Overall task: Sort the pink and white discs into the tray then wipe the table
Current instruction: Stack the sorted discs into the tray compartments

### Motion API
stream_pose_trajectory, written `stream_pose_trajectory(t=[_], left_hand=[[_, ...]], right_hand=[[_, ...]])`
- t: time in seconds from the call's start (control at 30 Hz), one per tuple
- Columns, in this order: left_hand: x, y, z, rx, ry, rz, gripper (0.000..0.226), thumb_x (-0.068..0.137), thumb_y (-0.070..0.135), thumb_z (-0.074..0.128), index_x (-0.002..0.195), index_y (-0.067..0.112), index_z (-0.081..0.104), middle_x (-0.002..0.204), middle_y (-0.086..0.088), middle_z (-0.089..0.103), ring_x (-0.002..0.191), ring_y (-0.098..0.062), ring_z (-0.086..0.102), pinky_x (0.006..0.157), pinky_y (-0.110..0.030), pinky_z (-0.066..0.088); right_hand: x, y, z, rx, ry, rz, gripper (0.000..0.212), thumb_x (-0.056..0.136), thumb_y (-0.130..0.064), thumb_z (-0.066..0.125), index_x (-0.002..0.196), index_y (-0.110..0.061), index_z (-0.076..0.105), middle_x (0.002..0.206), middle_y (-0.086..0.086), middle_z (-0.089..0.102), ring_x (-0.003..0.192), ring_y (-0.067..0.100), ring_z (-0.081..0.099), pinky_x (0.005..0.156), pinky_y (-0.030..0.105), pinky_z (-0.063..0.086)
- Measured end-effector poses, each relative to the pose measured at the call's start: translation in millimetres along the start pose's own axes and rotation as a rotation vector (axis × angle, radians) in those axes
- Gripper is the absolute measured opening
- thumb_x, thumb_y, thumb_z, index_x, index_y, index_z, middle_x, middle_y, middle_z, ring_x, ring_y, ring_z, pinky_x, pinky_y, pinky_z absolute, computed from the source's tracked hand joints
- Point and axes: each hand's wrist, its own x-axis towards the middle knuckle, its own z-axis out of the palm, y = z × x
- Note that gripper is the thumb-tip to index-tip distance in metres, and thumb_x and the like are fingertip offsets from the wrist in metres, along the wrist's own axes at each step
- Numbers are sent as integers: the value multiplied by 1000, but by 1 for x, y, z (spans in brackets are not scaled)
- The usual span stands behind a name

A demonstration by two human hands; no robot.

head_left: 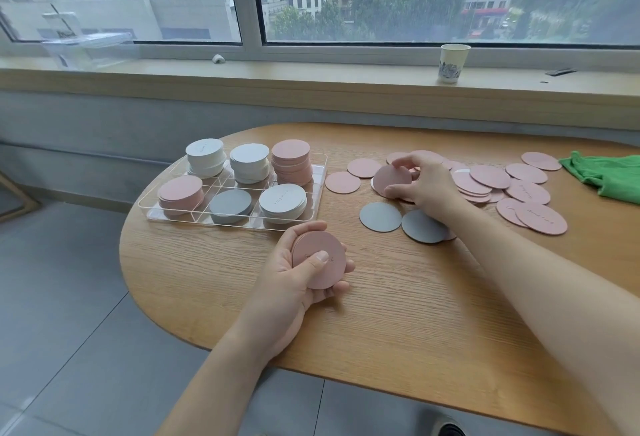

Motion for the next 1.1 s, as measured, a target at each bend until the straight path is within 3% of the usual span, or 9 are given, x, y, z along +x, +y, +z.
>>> stream_pose_trajectory(t=[0.13, 0.23, 0.37, 0.47, 0.57, 0.67, 0.87, 0.97, 1.1], left_hand=[[0, 0, 0, -7, 14, 1, 36, 102, -5, 51, 133, 15, 57, 114, -20, 69, 104, -39, 73, 71, -38, 62], [0, 1, 1, -61, 38, 1, 36, 103, -5, 51, 133, 13, 56, 112, -20, 69, 102, -38, 73, 73, -38, 64], [0, 3, 2, -102, 87, 39, 40, 97, 4, 62, 135, 11, 53, 112, -19, 68, 100, -36, 73, 77, -41, 63], [-1, 4, 4, -99, 123, 55, 49, 87, 12, 72, 133, 13, 55, 124, -15, 67, 97, -32, 74, 79, -41, 63], [-2, 3, 6, -76, 122, 61, 51, 84, 13, 74, 132, 17, 56, 131, -11, 67, 99, -25, 74, 80, -40, 61], [-2, 1, 4, -35, 92, 76, 43, 94, 4, 66, 134, 16, 55, 129, -12, 67, 99, -23, 74, 79, -39, 61], [-2, 0, 1, -39, 40, 42, 38, 102, -6, 52, 135, 13, 54, 127, -21, 65, 108, -43, 72, 78, -41, 64], [0, -1, 0, -61, 50, 39, 37, 102, -7, 51, 134, 13, 55, 123, -20, 64, 110, -46, 70, 76, -40, 64], [1, -1, 0, -67, 45, 32, 38, 103, -7, 50, 134, 13, 54, 124, -23, 63, 109, -44, 71, 76, -40, 64]], right_hand=[[-15, -6, -4, 220, 71, -58, 26, 84, -8, 78, 109, -17, 73, 110, -1, 69, 86, 13, 65, 86, 35, 58], [-40, -24, -9, 419, 51, -109, 19, 86, -2, 75, 98, -17, 74, 99, 0, 73, 78, 18, 68, 74, 28, 58], [-81, -50, -6, 608, -127, -102, 23, 81, 1, 79, 99, -1, 66, 79, 12, 74, 65, 22, 65, 66, 29, 57], [-104, -64, 1, 652, -279, -77, 31, 79, 0, 80, 102, -2, 60, 77, 17, 73, 62, 21, 65, 61, 28, 56], [-114, -72, 12, 610, -349, -83, 24, 77, -7, 82, 94, -2, 66, 79, 19, 75, 63, 19, 67, 59, 27, 56], [-120, -76, 23, 536, -348, -120, 18, 77, -10, 84, 86, -3, 70, 72, 16, 74, 59, 16, 64, 55, 26, 53], [-110, -74, 27, 390, -292, -168, 18, 78, -25, 86, 81, -10, 76, 67, 4, 71, 62, 10, 62, 59, 23, 49], [-79, -62, 27, 281, -159, -163, 16, 82, -30, 82, 86, -16, 77, 72, -2, 73, 65, 9, 63, 65, 24, 50], [-30, -49, 35, 19, -33, -189, 23, 86, -33, 79, 102, -16, 77, 89, -9, 72, 78, -4, 62, 70, 2, 40]])
